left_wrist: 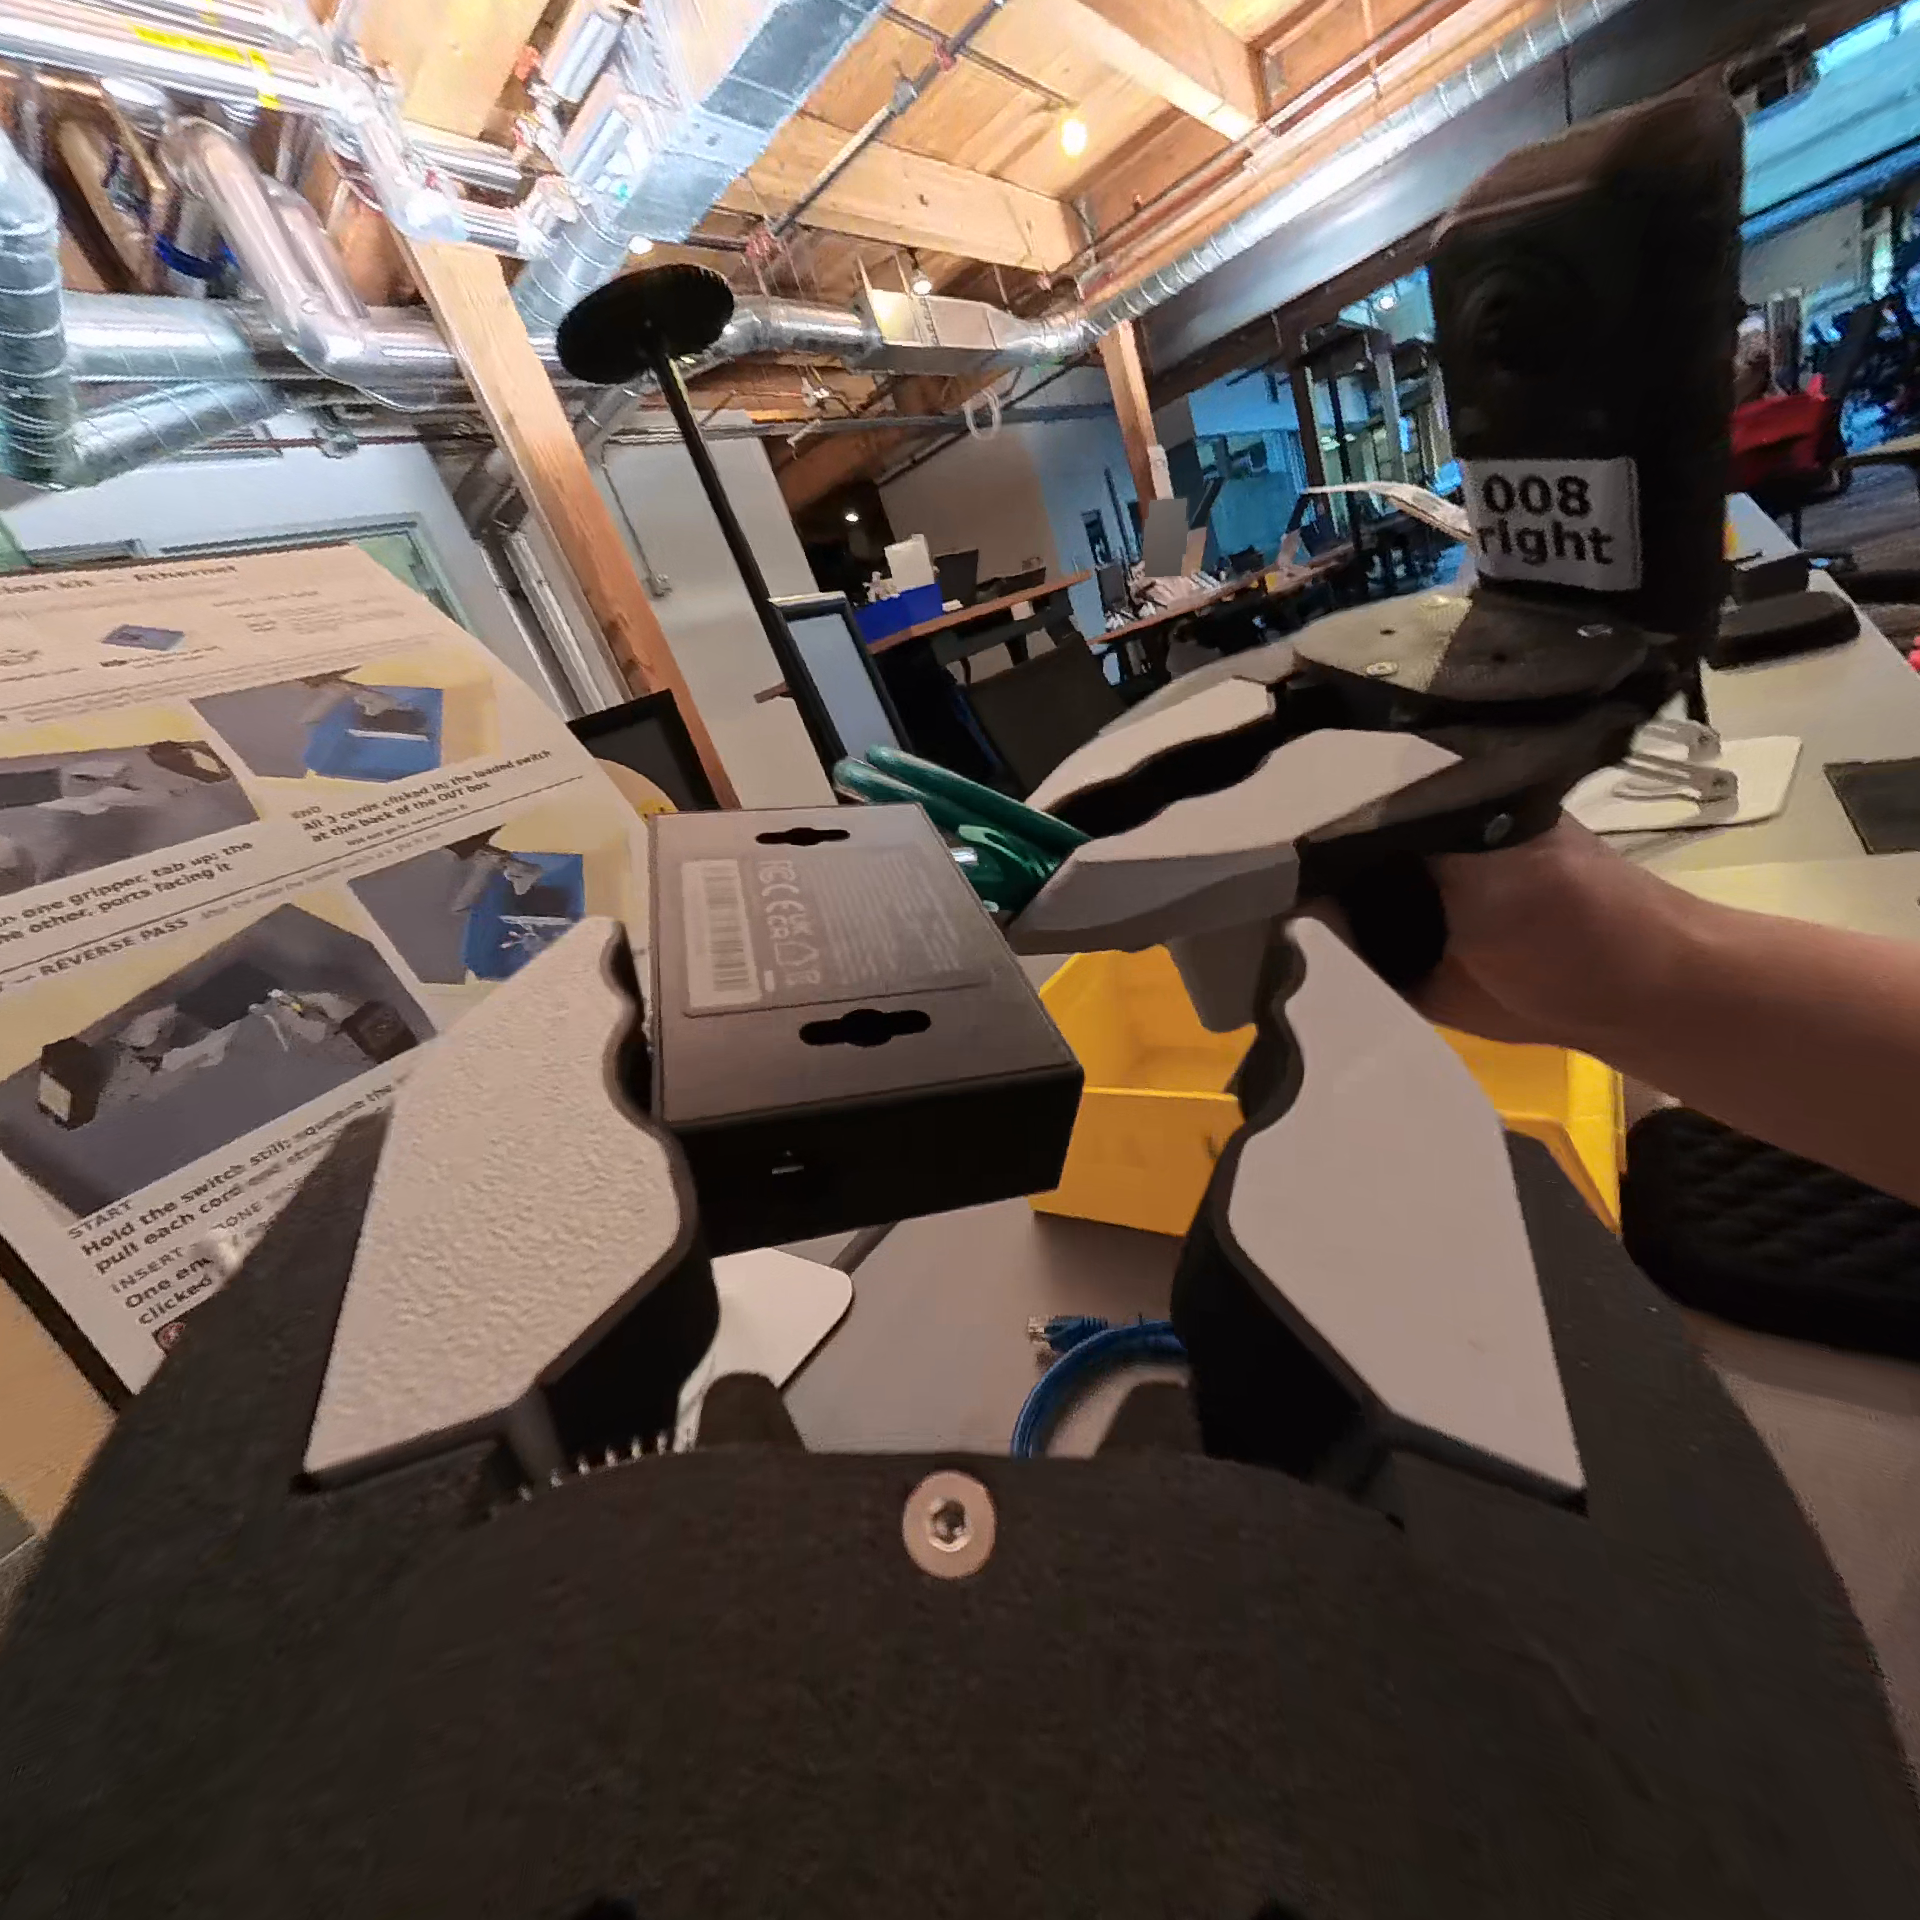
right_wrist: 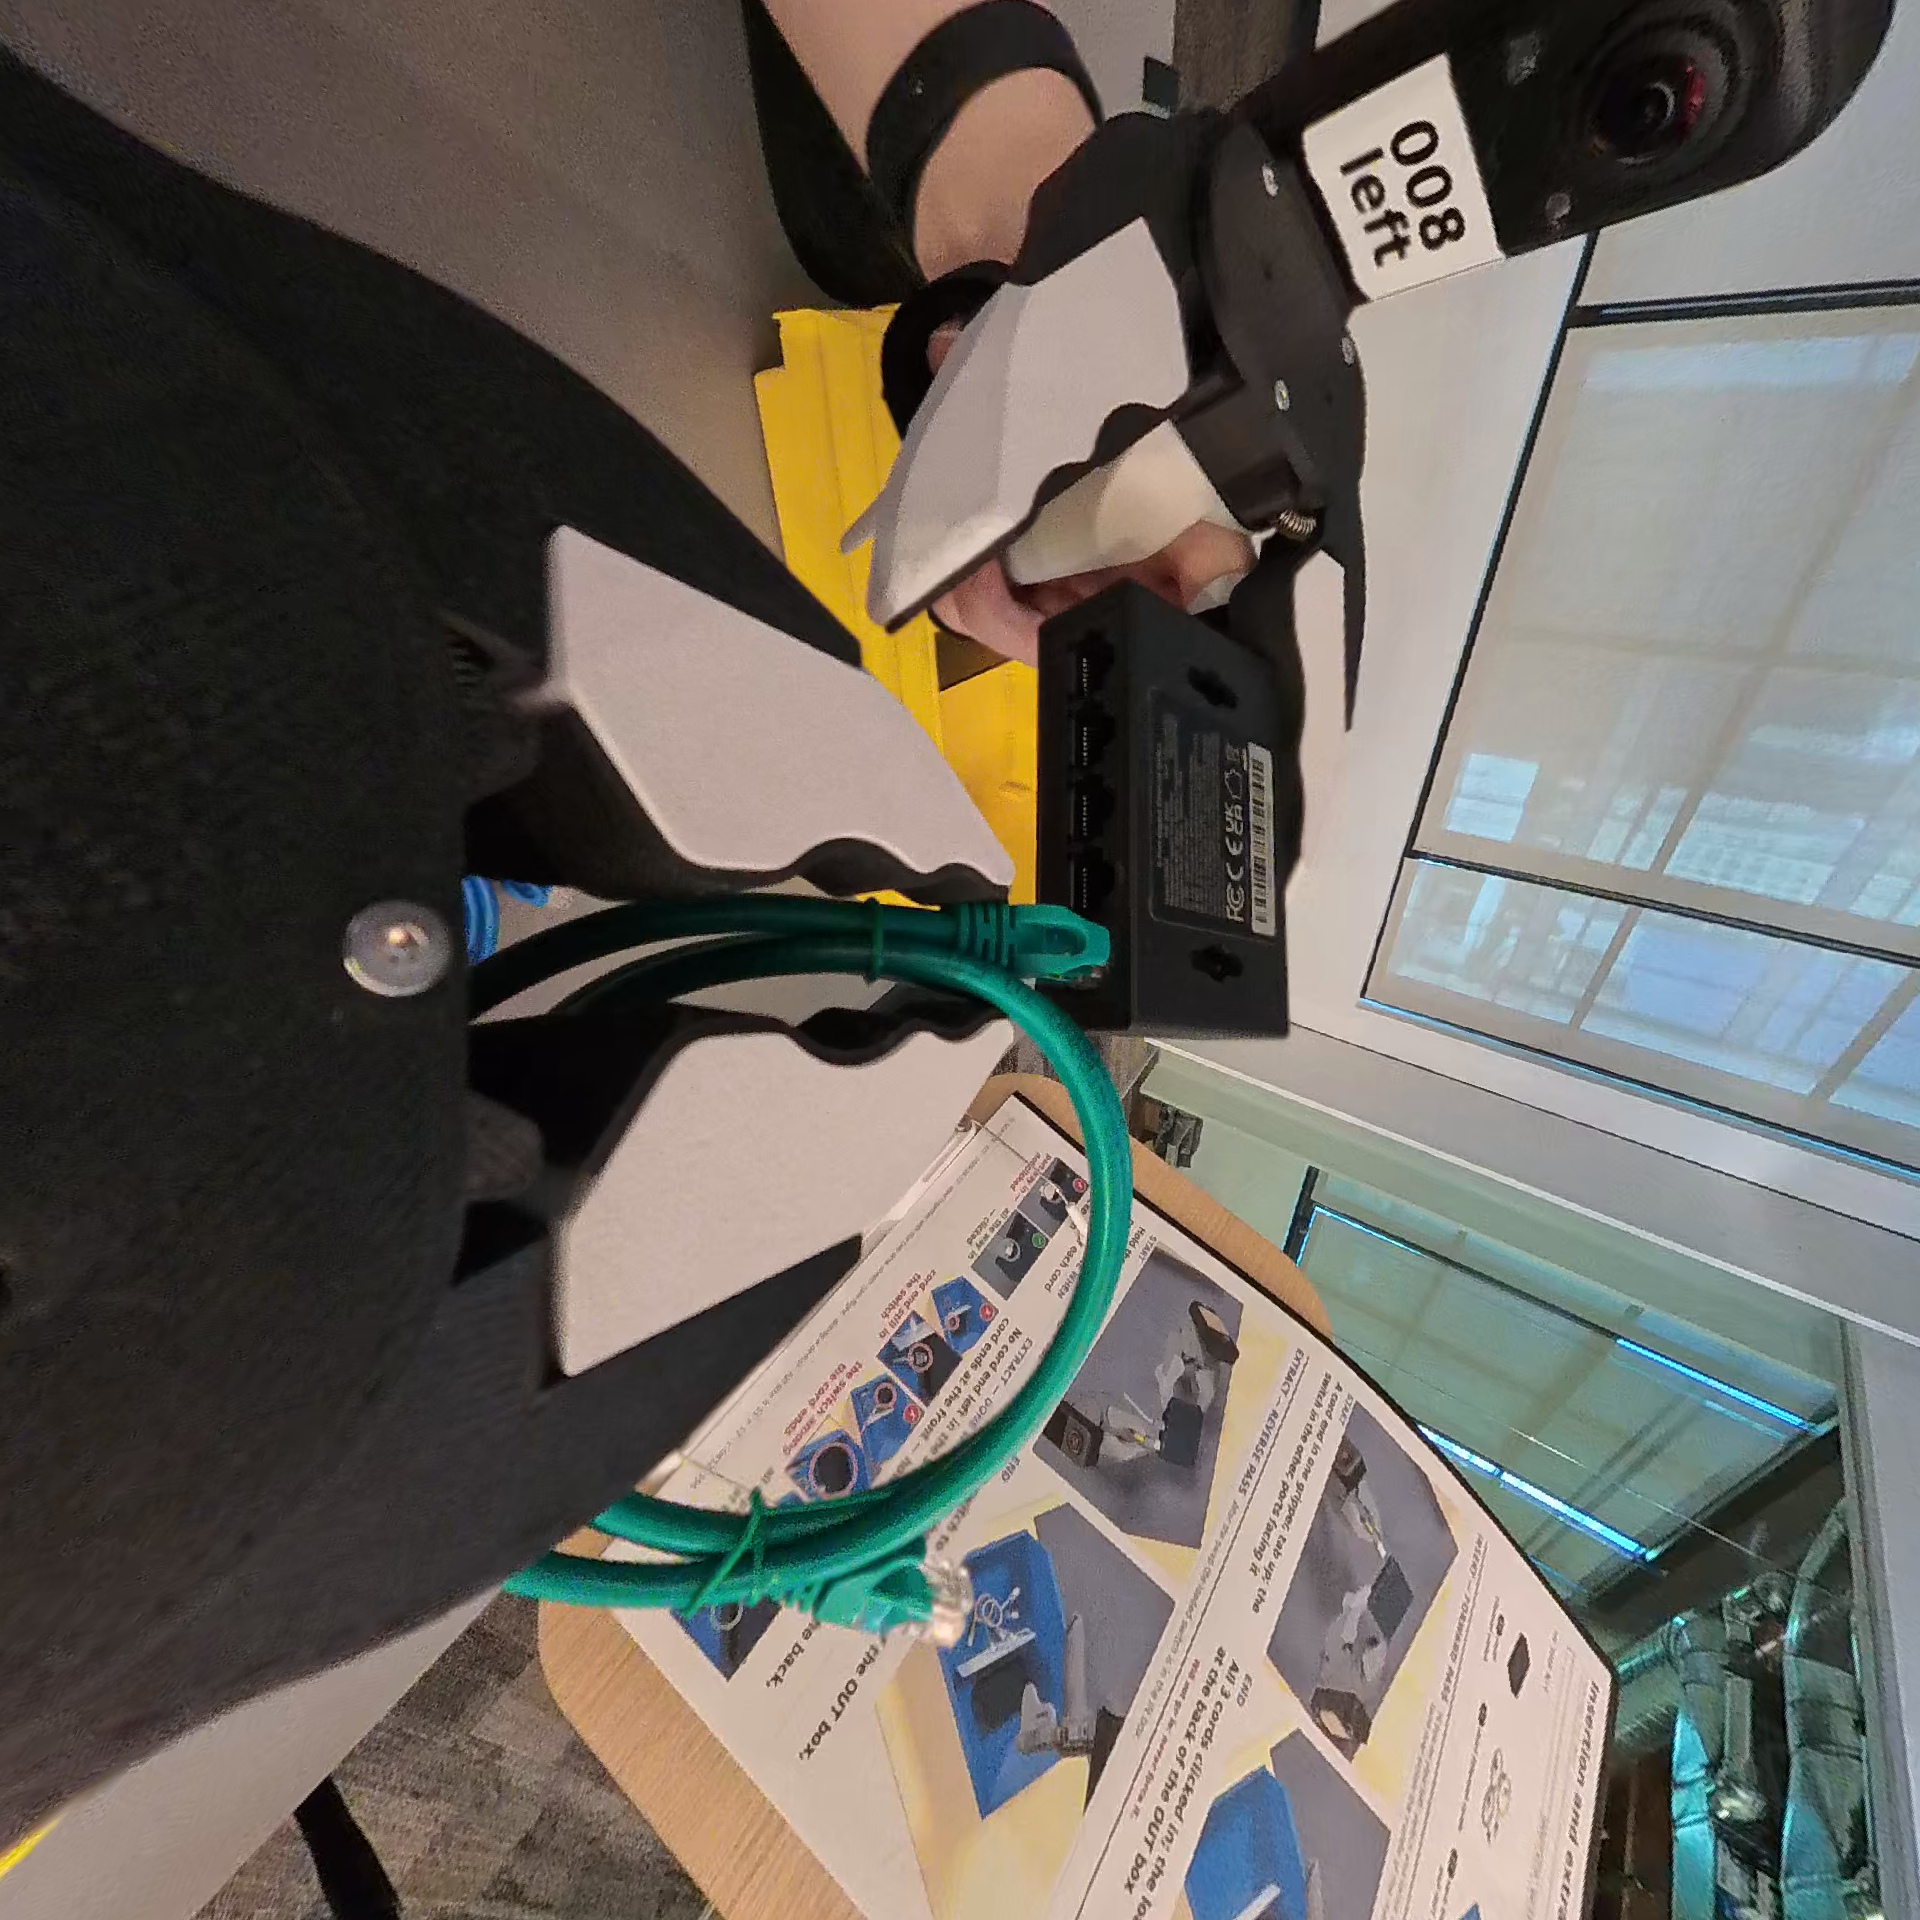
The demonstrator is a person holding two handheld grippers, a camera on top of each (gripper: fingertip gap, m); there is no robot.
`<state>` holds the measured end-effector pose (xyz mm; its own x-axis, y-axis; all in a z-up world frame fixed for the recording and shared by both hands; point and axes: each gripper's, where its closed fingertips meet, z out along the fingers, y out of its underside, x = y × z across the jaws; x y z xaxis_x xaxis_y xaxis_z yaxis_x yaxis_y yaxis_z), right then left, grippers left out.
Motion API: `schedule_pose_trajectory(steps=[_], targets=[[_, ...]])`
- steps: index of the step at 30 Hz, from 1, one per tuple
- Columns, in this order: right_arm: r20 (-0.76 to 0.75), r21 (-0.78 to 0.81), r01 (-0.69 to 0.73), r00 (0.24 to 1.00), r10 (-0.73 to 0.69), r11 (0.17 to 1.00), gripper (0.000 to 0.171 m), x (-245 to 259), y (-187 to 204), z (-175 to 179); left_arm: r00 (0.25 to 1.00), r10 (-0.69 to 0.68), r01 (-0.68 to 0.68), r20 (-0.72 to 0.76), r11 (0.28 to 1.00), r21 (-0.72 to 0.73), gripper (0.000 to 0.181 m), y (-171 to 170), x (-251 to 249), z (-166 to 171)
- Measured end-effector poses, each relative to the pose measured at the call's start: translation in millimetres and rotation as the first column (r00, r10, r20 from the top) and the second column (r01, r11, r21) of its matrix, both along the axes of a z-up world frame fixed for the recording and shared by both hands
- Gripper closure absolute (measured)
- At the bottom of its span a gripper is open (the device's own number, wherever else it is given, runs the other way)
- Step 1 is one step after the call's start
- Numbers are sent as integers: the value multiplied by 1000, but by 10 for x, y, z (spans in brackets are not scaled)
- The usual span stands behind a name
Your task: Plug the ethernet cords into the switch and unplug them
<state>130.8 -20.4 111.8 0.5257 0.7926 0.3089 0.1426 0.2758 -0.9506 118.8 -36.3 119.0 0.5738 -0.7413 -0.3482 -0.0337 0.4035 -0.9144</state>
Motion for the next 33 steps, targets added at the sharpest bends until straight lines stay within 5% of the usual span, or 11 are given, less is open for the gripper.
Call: schedule_pose_trajectory(steps=[10, 33], targets=[[43, -30, -47, 998, 48, 998, 153, -31, -55, -37, 998, -11, 12, -67, 1000, 20, 85, -31, -66, -63], [72, -74, -4, 997, 9, 997, 156, 72, 33, -87, 982, 74, -82, -173, 996, -39, 87, 36, 2, -266]])
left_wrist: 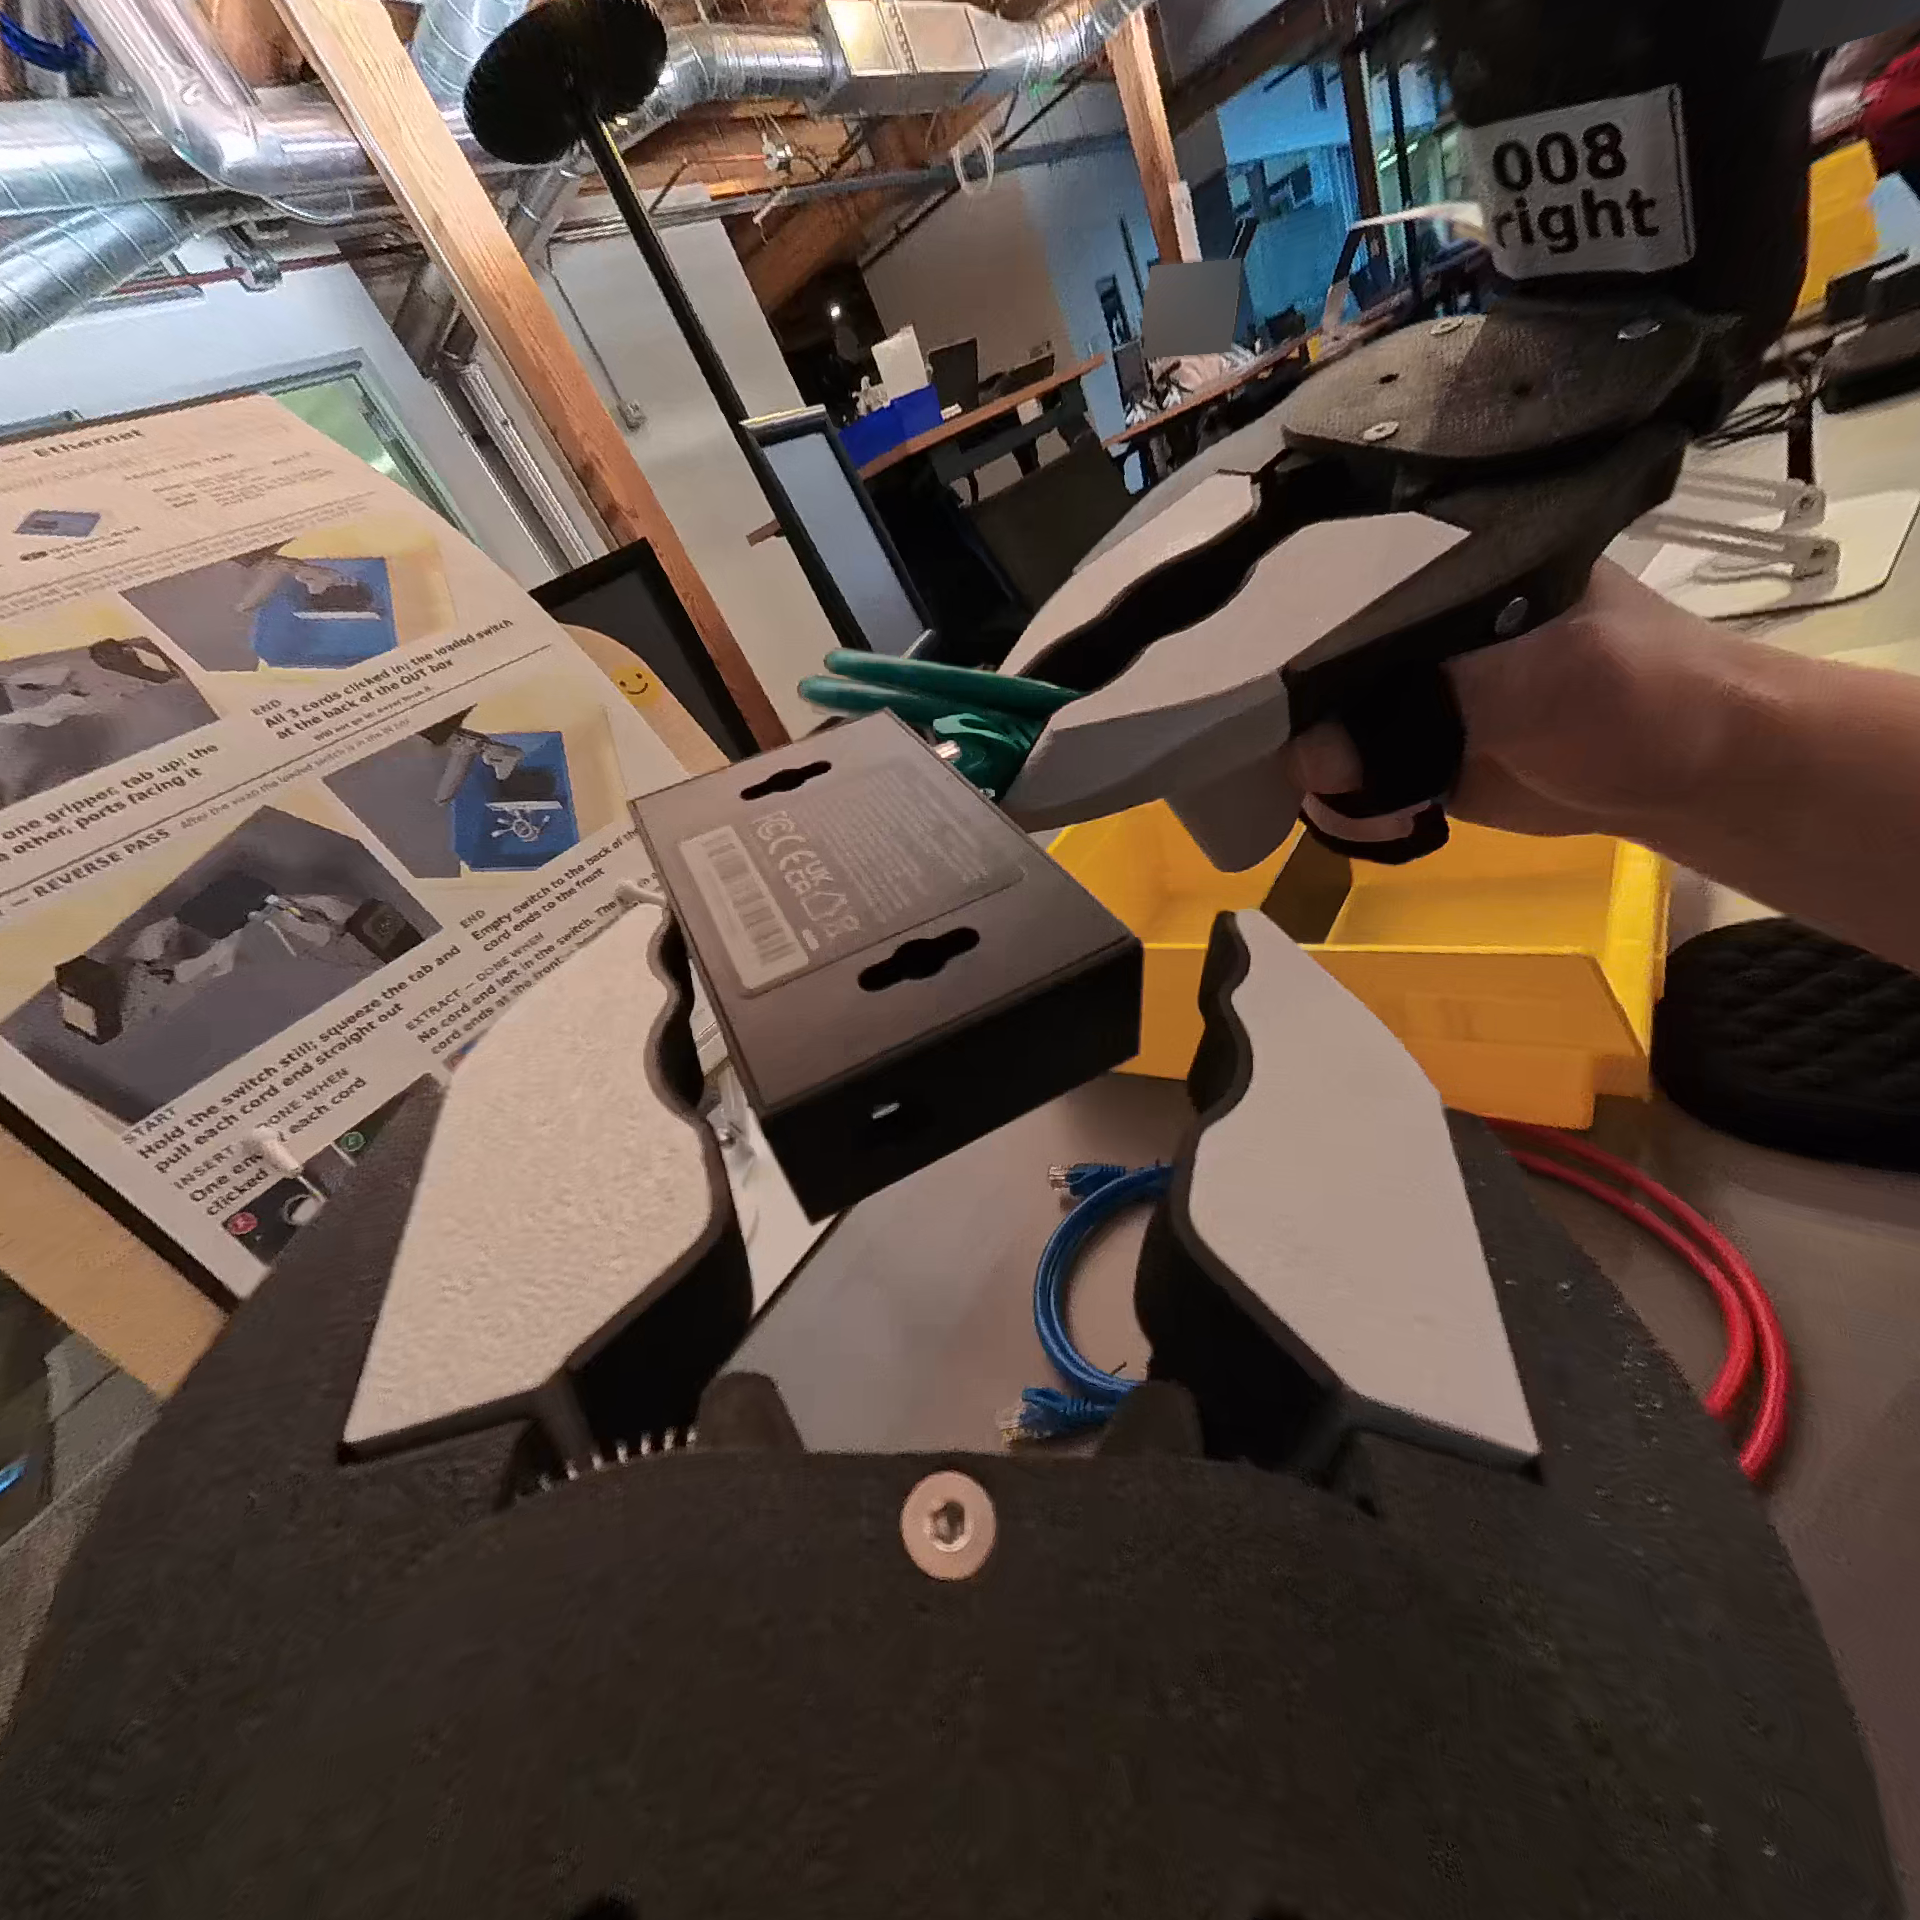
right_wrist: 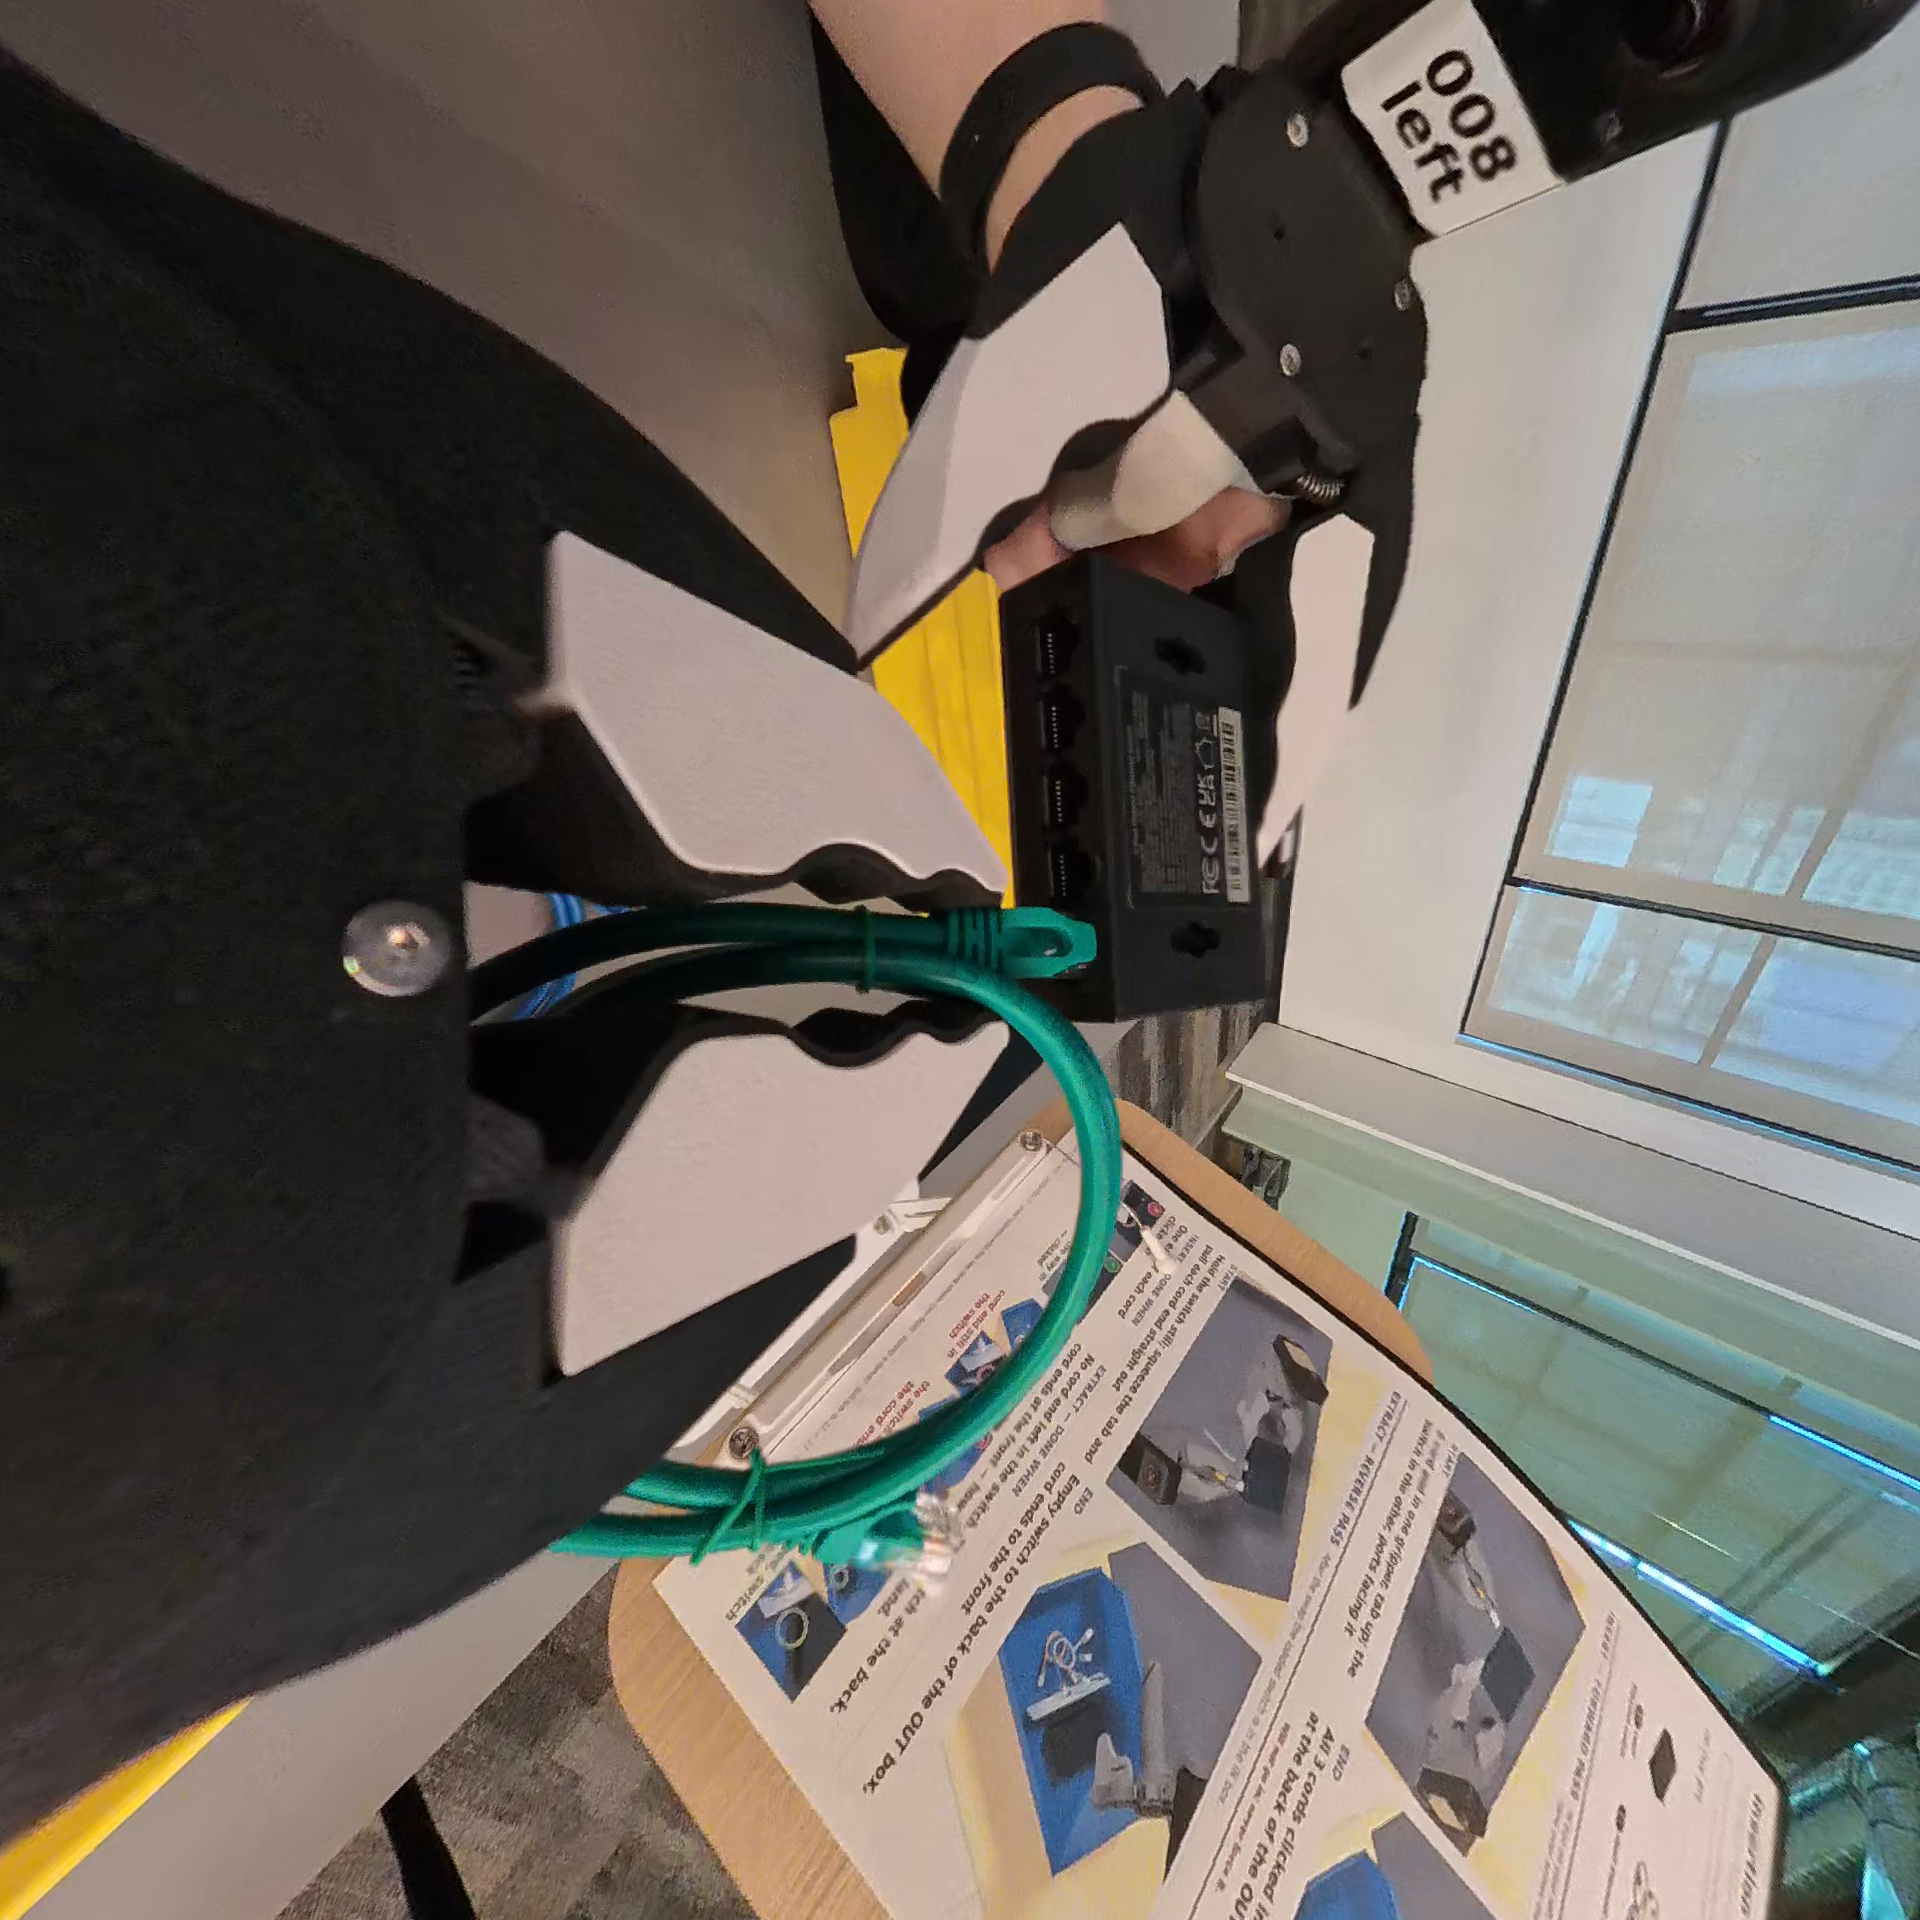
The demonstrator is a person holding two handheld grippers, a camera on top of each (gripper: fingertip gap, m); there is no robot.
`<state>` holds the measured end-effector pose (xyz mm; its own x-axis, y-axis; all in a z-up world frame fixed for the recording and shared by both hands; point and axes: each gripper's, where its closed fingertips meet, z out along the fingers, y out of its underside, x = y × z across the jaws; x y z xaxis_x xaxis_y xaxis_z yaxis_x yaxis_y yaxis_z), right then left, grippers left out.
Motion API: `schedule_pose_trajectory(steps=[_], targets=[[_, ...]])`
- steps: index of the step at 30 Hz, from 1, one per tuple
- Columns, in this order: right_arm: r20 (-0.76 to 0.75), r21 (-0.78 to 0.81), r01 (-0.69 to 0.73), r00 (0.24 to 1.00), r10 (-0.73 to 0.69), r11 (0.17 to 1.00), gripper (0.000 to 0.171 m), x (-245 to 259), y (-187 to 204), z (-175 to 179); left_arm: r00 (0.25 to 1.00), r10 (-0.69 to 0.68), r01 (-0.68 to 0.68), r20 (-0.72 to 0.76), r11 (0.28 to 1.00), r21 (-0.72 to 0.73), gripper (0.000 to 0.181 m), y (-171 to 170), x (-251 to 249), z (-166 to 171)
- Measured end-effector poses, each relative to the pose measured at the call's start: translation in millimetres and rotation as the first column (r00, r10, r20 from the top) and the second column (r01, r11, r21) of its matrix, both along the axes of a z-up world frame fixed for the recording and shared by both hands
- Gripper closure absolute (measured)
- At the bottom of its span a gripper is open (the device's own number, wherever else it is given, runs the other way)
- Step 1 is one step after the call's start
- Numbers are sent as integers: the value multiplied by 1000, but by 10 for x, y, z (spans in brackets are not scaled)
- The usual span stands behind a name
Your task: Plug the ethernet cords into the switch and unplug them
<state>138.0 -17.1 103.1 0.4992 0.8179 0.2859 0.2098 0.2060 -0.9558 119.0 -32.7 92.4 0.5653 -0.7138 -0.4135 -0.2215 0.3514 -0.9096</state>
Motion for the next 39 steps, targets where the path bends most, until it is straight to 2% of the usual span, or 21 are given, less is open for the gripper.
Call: schedule_pose_trajectory(steps=[6, 9, 15, 29, 34, 39], targets=[[73, 7, 2, 997, -3, 1000, 155, -42, -8, -76, 998, 28, -29, 62, 1000, 11, 85, 12, 16, 105], [29, 44, 1, 1000, -3, 999, 154, -17, -19, 13, 996, 35, -39, 80, 998, 58, 82, -16, 50, 159], [14, 68, -18, 1000, 17, 998, 155, -20, -101, 83, 993, -8, 5, 116, 1000, 21, 89, -43, 24, 177], [21, 41, -9, 1000, 8, 999, 156, 6, -115, 85, 996, 35, -39, 84, 998, 49, 93, -60, 41, 171], [15, 43, -13, 1000, 12, 999, 156, -17, -144, 94, 994, 45, -49, 95, 998, 42, 100, -55, 0, 192], [27, 46, -22, 999, 21, 999, 154, 22, -130, 109, 998, 35, -38, 44, 996, 82, 94, -87, 43, 190]])
